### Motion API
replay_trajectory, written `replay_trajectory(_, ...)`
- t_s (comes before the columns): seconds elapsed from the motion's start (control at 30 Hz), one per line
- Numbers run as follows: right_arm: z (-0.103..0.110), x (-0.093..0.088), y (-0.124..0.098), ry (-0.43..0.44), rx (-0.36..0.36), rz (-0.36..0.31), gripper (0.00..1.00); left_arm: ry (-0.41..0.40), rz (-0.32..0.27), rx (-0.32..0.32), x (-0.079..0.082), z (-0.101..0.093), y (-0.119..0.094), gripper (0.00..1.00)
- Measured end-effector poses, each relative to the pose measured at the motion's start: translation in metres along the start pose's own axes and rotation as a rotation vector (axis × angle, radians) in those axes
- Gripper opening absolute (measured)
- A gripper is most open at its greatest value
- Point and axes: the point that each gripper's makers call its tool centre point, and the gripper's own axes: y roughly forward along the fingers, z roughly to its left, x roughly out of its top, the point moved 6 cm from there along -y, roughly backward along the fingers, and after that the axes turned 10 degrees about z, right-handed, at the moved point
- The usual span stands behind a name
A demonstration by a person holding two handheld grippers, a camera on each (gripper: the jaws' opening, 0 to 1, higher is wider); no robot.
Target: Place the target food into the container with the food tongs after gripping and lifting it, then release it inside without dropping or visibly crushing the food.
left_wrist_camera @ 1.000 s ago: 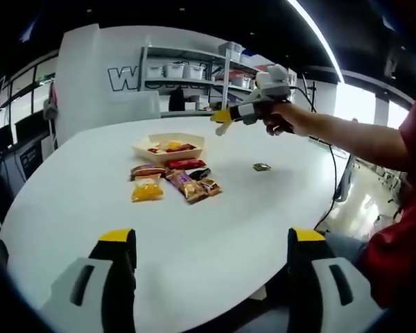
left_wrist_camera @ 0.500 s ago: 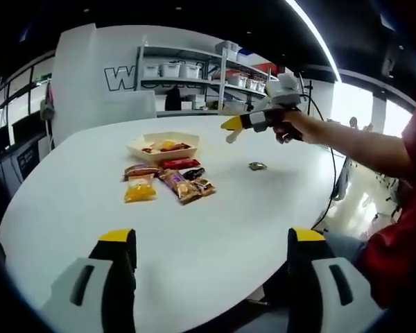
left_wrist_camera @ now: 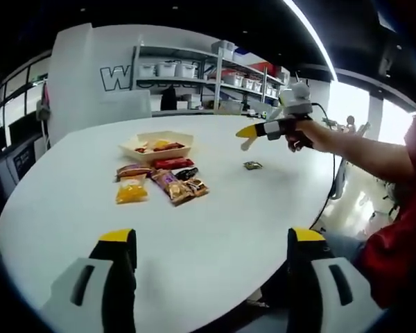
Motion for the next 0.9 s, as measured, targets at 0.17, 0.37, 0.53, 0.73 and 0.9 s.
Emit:
replay_trajectory(0.17,-0.005,-0.008,-0.009,0.013,-0.021,-0.010,0.23,0.008,0.005,-0.005,0.000,-0.003,0.001,0.87)
replay_trajectory(0.37,-0.010,-0.016,-0.014,0.000,-0.052,-0.001,0.23,0.013,0.009,-0.008,0.001,-0.003,0.002,0.86)
replay_trajectory(0.53,-0.012,-0.021,-0.014,-0.008,-0.060,0.013,0.23,0.019,0.014,-0.011,0.001,-0.004,0.003,0.86)
replay_trajectory(0.73,-0.011,-0.026,-0.006,-0.056,-0.071,0.038,0.23,0.023,0.018,-0.016,0.001,-0.006,0.005,0.87)
replay_trajectory(0.9,-0.009,-0.024,-0.003,-0.049,-0.064,0.032,0.24,0.018,0.016,-0.010,0.001,-0.004,0.002,0.86)
